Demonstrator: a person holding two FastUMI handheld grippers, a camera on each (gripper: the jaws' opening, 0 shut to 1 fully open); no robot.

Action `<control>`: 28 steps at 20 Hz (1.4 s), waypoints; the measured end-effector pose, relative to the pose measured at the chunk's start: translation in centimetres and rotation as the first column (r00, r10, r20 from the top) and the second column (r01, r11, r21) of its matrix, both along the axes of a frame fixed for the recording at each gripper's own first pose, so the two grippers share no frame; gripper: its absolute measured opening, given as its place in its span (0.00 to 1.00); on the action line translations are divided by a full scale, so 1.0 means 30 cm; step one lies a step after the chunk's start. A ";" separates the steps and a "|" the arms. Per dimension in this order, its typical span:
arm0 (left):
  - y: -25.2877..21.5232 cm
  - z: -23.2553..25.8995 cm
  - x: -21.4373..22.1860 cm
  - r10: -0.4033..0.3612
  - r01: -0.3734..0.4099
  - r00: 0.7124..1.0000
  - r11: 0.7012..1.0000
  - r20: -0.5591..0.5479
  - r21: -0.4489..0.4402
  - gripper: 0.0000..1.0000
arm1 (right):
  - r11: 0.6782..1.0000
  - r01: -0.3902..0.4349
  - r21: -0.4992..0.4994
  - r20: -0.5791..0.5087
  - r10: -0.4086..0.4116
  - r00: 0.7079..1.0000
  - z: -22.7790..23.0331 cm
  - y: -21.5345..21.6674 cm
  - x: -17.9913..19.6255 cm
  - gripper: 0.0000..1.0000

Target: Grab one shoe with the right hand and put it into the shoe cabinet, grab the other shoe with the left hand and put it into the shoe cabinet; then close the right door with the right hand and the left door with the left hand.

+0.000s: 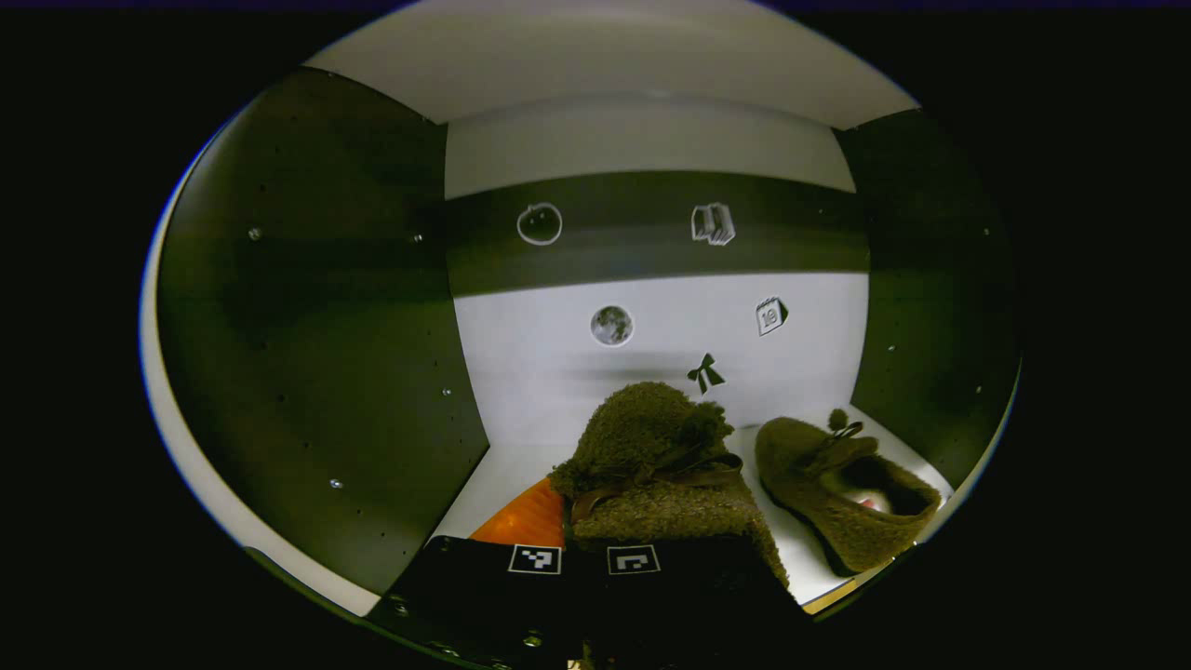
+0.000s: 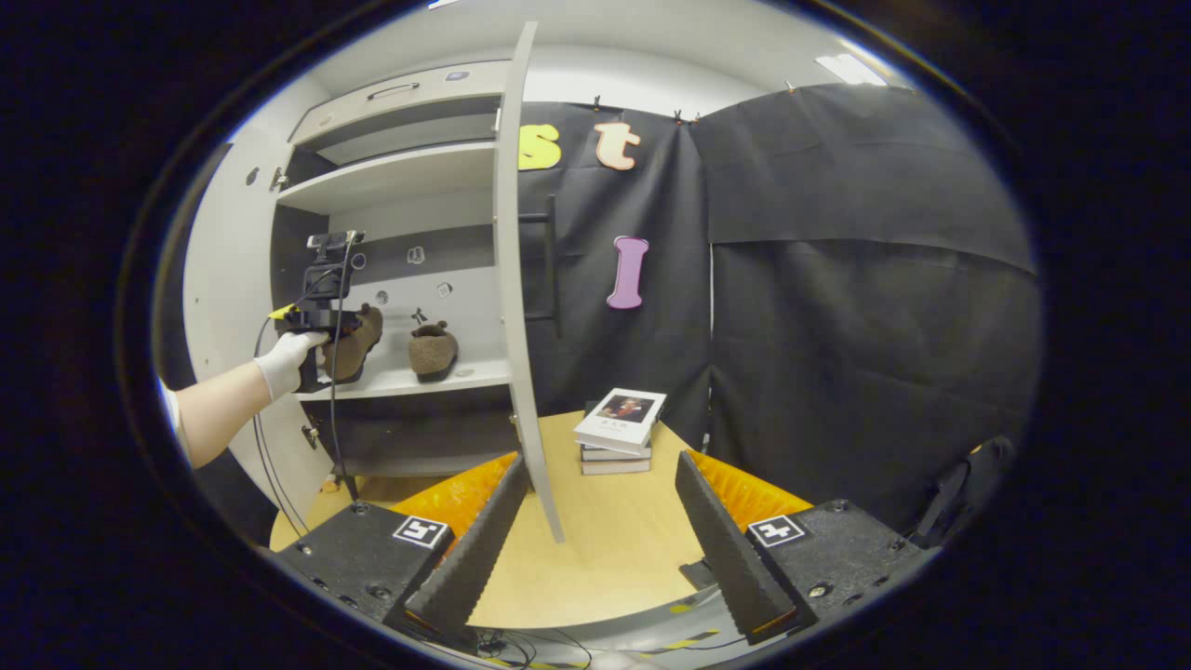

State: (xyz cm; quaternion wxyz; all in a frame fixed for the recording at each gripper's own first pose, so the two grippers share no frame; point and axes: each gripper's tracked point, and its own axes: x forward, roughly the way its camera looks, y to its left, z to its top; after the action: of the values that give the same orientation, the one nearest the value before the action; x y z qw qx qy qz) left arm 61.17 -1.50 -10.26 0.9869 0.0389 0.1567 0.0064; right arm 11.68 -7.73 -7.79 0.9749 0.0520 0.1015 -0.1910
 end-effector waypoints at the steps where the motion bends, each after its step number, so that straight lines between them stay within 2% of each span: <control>1: 0.010 -0.048 0.009 0.010 -0.009 0.999 1.000 -0.040 0.012 0.04 | 1.000 0.008 -0.001 -0.005 -0.008 1.000 -0.002 -0.012 -0.007 1.00; 5: 0.004 -0.160 0.029 -0.005 0.003 0.986 1.000 -0.166 -0.013 0.04 | 1.000 0.027 0.008 -0.006 -0.027 1.000 0.001 -0.046 -0.014 1.00; 8: 0.001 -0.186 0.028 -0.029 0.032 0.974 0.999 -0.224 0.010 0.06 | 1.000 0.018 0.008 -0.010 -0.018 1.000 -0.006 -0.046 -0.002 1.00; 10: 0.010 -0.183 0.008 -0.025 0.033 0.969 0.999 -0.247 0.029 0.14 | 1.000 0.001 0.012 -0.015 0.000 1.000 -0.009 -0.029 0.011 1.00; 11: 0.020 -0.178 0.002 -0.015 0.024 0.969 0.999 -0.245 0.033 0.22 | 1.000 -0.006 0.004 -0.019 0.006 1.000 -0.010 -0.023 0.017 1.00; 12: 0.017 -0.167 -0.004 -0.024 0.031 0.971 0.999 -0.236 0.025 0.22 | 1.000 -0.013 -0.006 -0.020 0.013 1.000 -0.035 -0.021 0.045 1.00; 16: 0.059 -0.083 -0.050 -0.026 0.034 0.987 0.998 -0.159 0.046 0.79 | 0.999 -0.041 -0.009 -0.001 0.041 0.999 -0.020 0.005 0.045 1.00; 17: 0.052 -0.066 -0.069 -0.041 0.047 0.988 0.998 -0.151 0.036 0.97 | 0.999 -0.047 -0.011 0.004 0.047 0.999 -0.016 0.010 0.048 1.00; 24: 0.038 0.079 -0.275 -0.105 0.106 0.994 0.994 -0.037 0.027 0.96 | 0.995 -0.101 -0.024 0.040 0.102 0.994 0.037 0.091 0.082 1.00; 28: 0.033 0.255 -0.455 -0.131 0.129 0.985 0.991 0.109 0.020 0.96 | 0.990 -0.135 -0.036 0.050 0.137 0.989 0.050 0.140 0.082 1.00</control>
State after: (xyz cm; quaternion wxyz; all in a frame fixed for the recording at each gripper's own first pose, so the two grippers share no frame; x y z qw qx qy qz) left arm 47.53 -0.51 -2.61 0.9920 0.0551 0.0991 -0.0549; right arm 14.14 -3.52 -6.29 0.9888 0.0339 0.0761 -0.1242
